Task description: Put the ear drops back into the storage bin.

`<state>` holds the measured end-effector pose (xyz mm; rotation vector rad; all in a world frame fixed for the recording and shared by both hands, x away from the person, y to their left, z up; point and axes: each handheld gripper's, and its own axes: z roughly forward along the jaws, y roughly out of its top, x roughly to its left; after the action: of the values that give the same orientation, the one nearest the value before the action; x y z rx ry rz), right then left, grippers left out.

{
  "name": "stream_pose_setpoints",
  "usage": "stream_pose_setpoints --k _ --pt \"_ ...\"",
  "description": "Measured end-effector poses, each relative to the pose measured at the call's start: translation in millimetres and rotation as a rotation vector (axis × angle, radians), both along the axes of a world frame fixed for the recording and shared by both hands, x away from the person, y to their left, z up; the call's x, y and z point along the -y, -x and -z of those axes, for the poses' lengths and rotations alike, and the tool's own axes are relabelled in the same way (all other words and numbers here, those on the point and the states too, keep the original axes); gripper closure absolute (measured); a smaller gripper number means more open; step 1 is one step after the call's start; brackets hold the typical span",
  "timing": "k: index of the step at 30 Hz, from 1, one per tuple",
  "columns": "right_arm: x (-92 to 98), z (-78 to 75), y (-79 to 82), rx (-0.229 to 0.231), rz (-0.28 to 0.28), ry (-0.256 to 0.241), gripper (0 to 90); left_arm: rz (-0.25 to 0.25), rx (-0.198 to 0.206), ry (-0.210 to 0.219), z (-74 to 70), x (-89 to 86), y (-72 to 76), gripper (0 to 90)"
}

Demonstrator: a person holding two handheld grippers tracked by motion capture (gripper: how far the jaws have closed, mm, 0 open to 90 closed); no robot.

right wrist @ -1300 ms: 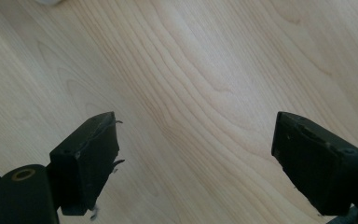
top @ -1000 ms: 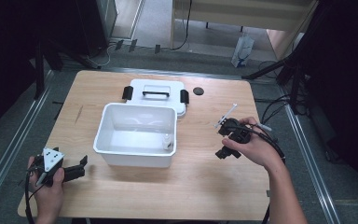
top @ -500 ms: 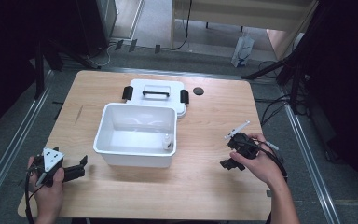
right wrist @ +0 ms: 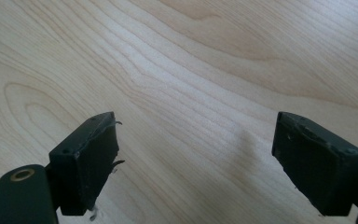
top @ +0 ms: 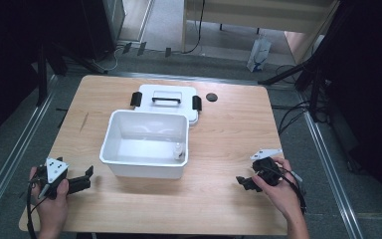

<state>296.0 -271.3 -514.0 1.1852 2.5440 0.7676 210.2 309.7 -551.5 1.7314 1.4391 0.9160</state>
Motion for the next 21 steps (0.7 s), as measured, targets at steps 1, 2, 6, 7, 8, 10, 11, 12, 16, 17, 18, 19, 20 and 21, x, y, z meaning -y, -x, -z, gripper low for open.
stream_pose_setpoints --k 1,2,6,7,8,10,11,12,16,17,18,19,20,21 --pt "1.8 2.4 1.2 0.010 0.003 -0.013 14.1 0.000 0.000 0.001 0.0 0.0 0.0 0.0" --pt "4.2 5.4 3.3 0.021 0.009 -0.028 13.7 -0.001 0.001 0.002 0.1 0.0 -0.1 0.0" --pt "15.6 13.5 12.3 0.066 0.047 -0.132 13.1 -0.001 0.001 0.001 0.1 0.1 -0.2 0.0" --pt "20.1 15.7 15.2 0.076 0.055 -0.177 13.1 -0.001 0.000 0.001 0.1 0.1 -0.2 0.0" --pt "23.1 17.2 16.9 0.090 0.057 -0.202 13.1 -0.001 0.000 0.001 0.1 0.0 -0.2 0.0" --pt "30.2 21.6 22.3 0.130 0.092 -0.255 13.1 -0.001 0.001 0.001 0.1 -0.1 -0.2 0.0" --pt "34.8 24.3 25.6 0.163 0.126 -0.274 13.1 0.000 0.001 0.001 0.1 -0.1 -0.2 0.0" --pt "38.5 26.5 28.6 0.188 0.145 -0.301 13.2 -0.001 0.000 0.001 0.1 0.0 -0.2 0.0" --pt "48.2 31.8 35.5 0.221 0.166 -0.370 16.2 -0.003 -0.001 0.002 0.2 0.0 -0.4 0.0" --pt "48.0 32.1 37.0 0.233 0.166 -0.377 18.9 -0.004 0.000 0.004 0.3 -0.1 -0.5 0.0" --pt "47.0 32.4 38.3 0.240 0.165 -0.378 20.1 -0.004 -0.001 0.006 0.3 -0.3 -0.5 0.0" --pt "45.9 33.0 39.2 0.255 0.175 -0.367 20.8 -0.005 -0.001 0.009 0.3 -0.6 -0.5 0.0" --pt "45.6 33.4 39.6 0.261 0.175 -0.373 22.5 -0.004 -0.002 0.011 0.1 -0.9 -0.5 0.0" --pt "46.2 33.4 39.4 0.255 0.175 -0.386 22.6 -0.004 -0.004 0.013 0.0 -1.1 -0.5 0.0"
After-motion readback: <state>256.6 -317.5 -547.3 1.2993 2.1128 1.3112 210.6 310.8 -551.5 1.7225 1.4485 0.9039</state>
